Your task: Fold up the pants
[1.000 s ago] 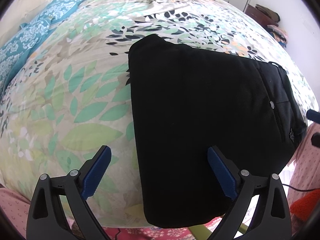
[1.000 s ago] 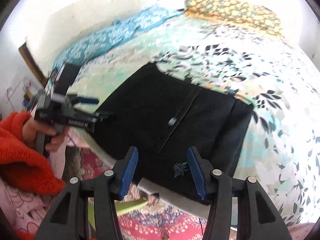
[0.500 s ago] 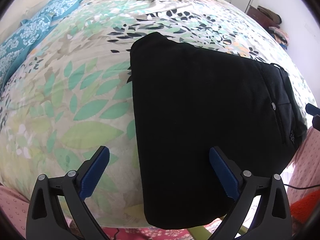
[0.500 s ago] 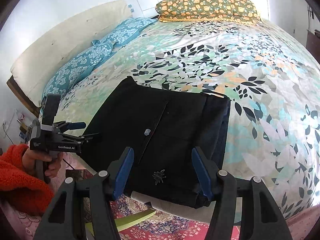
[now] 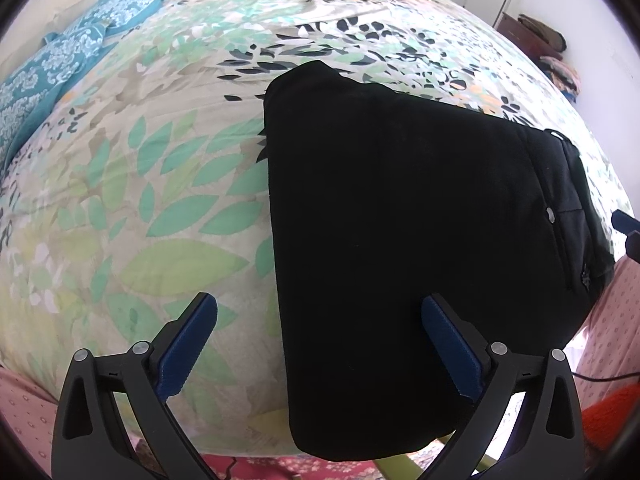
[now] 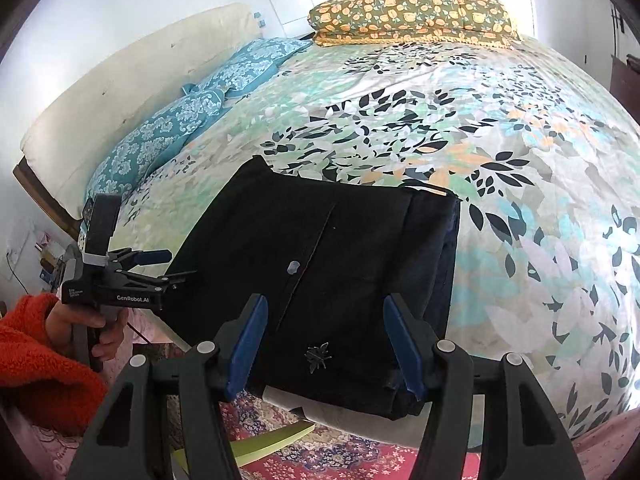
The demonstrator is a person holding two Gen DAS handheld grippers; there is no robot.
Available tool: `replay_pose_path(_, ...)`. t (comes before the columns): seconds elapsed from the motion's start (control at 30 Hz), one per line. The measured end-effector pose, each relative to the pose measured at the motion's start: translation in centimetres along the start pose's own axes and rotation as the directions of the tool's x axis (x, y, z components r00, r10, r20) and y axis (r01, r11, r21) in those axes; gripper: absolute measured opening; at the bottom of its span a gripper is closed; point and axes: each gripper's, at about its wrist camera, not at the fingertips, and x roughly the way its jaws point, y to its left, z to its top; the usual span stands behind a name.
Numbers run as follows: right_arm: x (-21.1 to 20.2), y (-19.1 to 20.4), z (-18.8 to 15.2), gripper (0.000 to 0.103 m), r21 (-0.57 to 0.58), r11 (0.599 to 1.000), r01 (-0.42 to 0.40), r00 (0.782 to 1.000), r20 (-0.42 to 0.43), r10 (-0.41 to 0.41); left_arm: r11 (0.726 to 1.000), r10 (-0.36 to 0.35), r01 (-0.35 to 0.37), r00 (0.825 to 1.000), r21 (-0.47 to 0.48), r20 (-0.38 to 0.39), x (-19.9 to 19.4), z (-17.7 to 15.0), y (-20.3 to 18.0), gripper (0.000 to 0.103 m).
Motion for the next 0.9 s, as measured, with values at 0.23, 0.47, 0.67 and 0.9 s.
replay_pose_path(0.23,-0.11,-0.06,0.02,0.061,0.008,1.0,0.0,1.0,0.002,-0.001,1.0,0.0,0.0,1.0,0.0,0.0,0.0,0.0,0.04,0.103)
replay_pose_path(0.47,-0.05,-0.09,0.02,0.061,0.01,1.0,0.0,1.0,-0.003,0.0,1.0,-0.001,0.001,1.0,0.0,0.0,0.01,-0.01,0.05,0.103)
replay_pose_path(0.67,0.01,-0.11,0.0,0.061,0.013,1.0,0.002,1.0,-0.002,-0.002,1.0,-0.002,0.002,1.0,-0.001,-0.001,0.03,-0.02,0.06,0.103)
replay_pose_path(0.9,-0.04,-0.22,0.02,0.061,0.021,1.0,0.001,1.0,-0.001,-0.001,1.0,-0.004,0.004,1.0,-0.005,-0.003,0.05,-0.02,0.1,0.103)
